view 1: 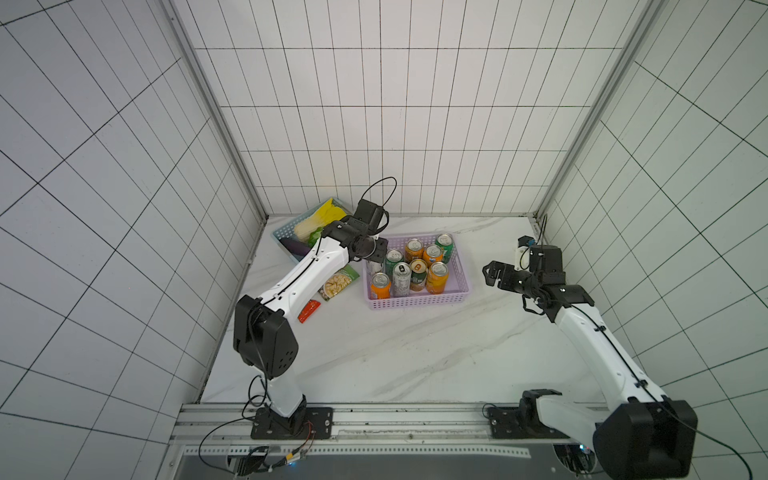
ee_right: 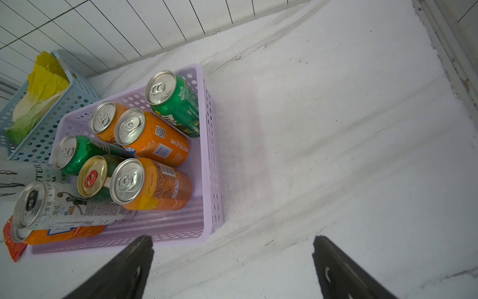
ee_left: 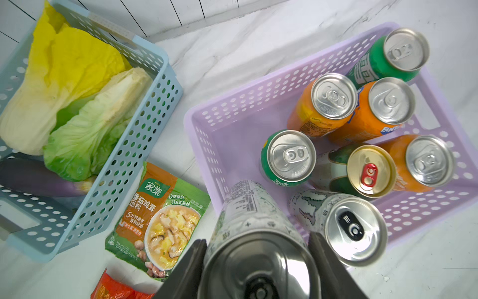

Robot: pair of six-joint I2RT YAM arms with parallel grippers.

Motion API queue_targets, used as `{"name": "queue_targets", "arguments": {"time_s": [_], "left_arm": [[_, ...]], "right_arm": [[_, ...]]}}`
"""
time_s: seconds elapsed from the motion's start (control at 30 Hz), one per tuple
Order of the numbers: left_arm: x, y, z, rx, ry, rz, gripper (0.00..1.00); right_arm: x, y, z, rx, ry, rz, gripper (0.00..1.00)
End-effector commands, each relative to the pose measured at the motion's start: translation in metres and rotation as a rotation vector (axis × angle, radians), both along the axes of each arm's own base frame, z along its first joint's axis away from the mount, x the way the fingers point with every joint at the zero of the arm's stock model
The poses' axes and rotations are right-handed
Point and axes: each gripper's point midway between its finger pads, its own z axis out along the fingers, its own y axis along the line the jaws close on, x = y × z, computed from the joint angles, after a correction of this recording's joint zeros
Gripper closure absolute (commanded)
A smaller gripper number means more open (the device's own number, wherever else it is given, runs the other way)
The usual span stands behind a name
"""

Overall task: Take out the drinks from the basket
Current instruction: Pick up the drink from the basket.

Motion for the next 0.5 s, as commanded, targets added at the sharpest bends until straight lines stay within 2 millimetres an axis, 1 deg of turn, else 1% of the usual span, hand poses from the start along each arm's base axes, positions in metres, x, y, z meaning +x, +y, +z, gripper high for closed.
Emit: {"name": "queue_targets", "arguments": {"time_s": [0.0,0.13,0.23,0.37,0.47], "left_arm": [[-0.002,0.007,0.070,-0.074,-0.180,0.021,0.57],[-0.018,0.018,0.098,-0.098,-0.238,0.033,0.57],[-0.033,0.026,0.111,-0.117,-0.257,0.040,0.56],[-0.055,0.037,0.116,-0.140,-0.259,0.049,0.57],[-0.072,0.047,0.113,-0.149,-0.248,0.061,0.57]], "right_arm": [[-0.004,-0.008,-0.002,-0.027,0.001,-0.020,0.01],[-0.004,-0.006,0.000,-0.019,-0.003,-0.016,0.01],[-0.004,-0.005,0.003,-0.013,-0.009,-0.013,0.01],[-0.004,-0.005,0.006,-0.010,-0.015,-0.010,0.01],[-0.004,-0.005,0.009,-0.009,-0.019,-0.010,0.01]]}}
